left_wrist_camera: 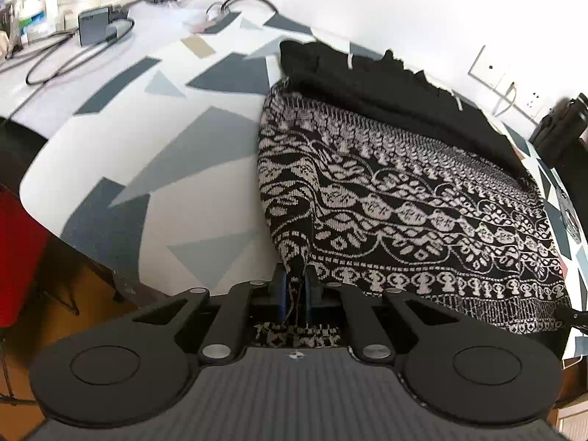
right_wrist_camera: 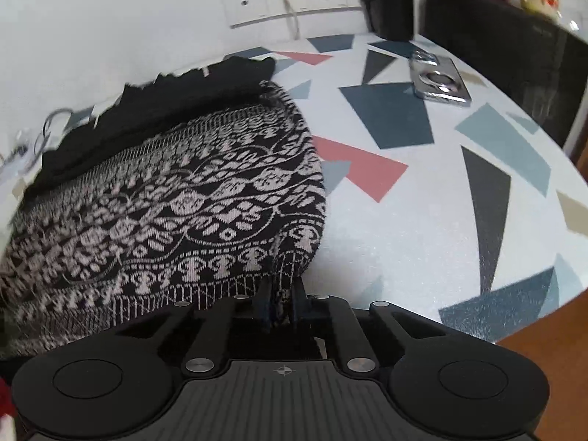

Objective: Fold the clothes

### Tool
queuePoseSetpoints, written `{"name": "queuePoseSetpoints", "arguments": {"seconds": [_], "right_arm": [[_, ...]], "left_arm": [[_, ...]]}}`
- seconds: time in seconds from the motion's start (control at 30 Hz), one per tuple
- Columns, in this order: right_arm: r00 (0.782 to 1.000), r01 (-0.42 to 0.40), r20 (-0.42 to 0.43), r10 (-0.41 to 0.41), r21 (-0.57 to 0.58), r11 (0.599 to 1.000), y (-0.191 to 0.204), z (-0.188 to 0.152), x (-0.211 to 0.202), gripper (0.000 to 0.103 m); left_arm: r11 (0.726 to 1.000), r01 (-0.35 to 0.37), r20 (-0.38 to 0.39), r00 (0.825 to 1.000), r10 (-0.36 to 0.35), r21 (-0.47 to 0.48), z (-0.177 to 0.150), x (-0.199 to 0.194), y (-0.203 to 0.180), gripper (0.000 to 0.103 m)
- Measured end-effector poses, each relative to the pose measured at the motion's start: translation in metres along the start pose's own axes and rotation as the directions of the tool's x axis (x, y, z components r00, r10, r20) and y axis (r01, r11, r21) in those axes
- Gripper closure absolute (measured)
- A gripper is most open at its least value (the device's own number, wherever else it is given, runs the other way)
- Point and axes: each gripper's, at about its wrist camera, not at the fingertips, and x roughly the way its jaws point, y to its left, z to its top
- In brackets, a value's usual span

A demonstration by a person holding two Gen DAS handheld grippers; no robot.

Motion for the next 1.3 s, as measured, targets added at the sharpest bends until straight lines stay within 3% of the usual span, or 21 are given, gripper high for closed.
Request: {"name": "queuePoseSetpoints", "arguments": {"seconds": [0.5,0.7,0.87,1.1,1.3], "right_arm": [[0.992,-0.113,0.046,0.119,-0.111,0.987,-0.005,-0.031,-0.058,0.095],[0.986,-0.162,0.013,0.164,-0.069,0.984,-0.019,-0.047,-0.086,0.095],[0.982,-0.185,0.037,0.186,-0.025,0.982,-0.024,-0.044,-0.103,0.095],[0.974,-0.184,0.133,0.182,0.0,0.983,-0.014,-0.009,-0.108,0.095],[0.961,-0.191,0.215,0.172,0.072,0.979,-0.007,0.028,-0.098,0.096]], "left_arm": [[0.999,-0.031,0.073,0.997,0.032,-0.024,-0.033,-0.061,-0.005,0.094],[0.997,-0.018,0.054,0.998,0.022,-0.074,-0.063,-0.083,-0.002,0.094],[0.992,0.022,0.115,0.993,-0.008,-0.127,-0.049,-0.1,0.001,0.094],[0.979,0.088,0.197,0.979,-0.052,-0.182,-0.011,-0.107,0.003,0.094],[0.99,0.112,0.257,0.963,-0.085,-0.091,0.04,-0.087,-0.002,0.094]]}}
